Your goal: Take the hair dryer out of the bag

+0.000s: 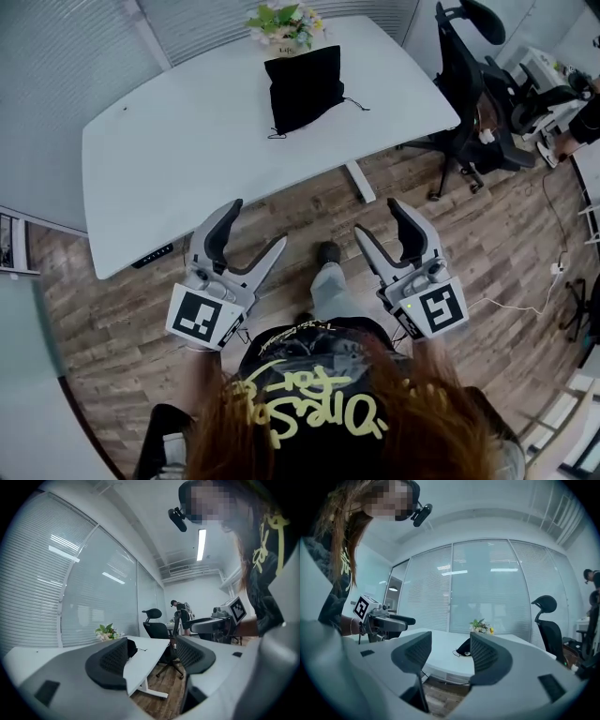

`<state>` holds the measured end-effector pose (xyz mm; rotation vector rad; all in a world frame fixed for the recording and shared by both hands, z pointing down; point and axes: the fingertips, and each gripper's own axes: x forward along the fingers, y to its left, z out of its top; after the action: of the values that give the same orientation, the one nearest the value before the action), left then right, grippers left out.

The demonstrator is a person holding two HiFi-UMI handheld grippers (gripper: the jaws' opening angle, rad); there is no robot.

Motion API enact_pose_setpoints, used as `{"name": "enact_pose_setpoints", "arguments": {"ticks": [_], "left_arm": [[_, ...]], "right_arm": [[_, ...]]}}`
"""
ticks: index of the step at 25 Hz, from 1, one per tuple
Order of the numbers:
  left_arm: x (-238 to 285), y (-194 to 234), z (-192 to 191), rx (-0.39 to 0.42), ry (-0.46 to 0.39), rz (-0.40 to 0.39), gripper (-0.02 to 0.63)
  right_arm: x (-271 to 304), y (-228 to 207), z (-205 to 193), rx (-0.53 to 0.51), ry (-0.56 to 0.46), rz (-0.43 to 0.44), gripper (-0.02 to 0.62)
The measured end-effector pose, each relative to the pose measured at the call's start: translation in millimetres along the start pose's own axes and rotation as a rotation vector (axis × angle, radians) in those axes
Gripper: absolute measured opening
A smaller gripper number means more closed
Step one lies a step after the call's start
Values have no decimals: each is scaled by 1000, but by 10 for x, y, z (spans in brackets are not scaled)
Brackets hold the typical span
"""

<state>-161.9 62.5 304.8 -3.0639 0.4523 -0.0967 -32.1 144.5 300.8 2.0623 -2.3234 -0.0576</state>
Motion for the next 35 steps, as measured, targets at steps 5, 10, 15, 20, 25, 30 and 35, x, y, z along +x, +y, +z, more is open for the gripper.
{"name": "enact_pose_setpoints", "arguments": {"ticks": [5,10,15,20,25,30,35], "left_arm": [[381,215,-19,3,20,18,314],[702,395,37,-3,25,42,313],[1002,555,91,15,16,64,311],[1287,694,112,26,55,83,310],[1585,841,198,39,44,108,310],[1803,958,168,35,62,147,310],[2041,1003,151,45,77,151,308]], "right_arm": [[301,-401,-74,12,9,6,241],[552,-717,-25,7,-3,26,241],[767,-1000,-32,6,-1,47,241],[940,-1320,-22,9,-1,52,241],[1177,-1587,-33,1,-9,82,241],[1403,-1808,-72,22,-4,121,241],[1559,-2009,-97,7,-14,151,241]]}}
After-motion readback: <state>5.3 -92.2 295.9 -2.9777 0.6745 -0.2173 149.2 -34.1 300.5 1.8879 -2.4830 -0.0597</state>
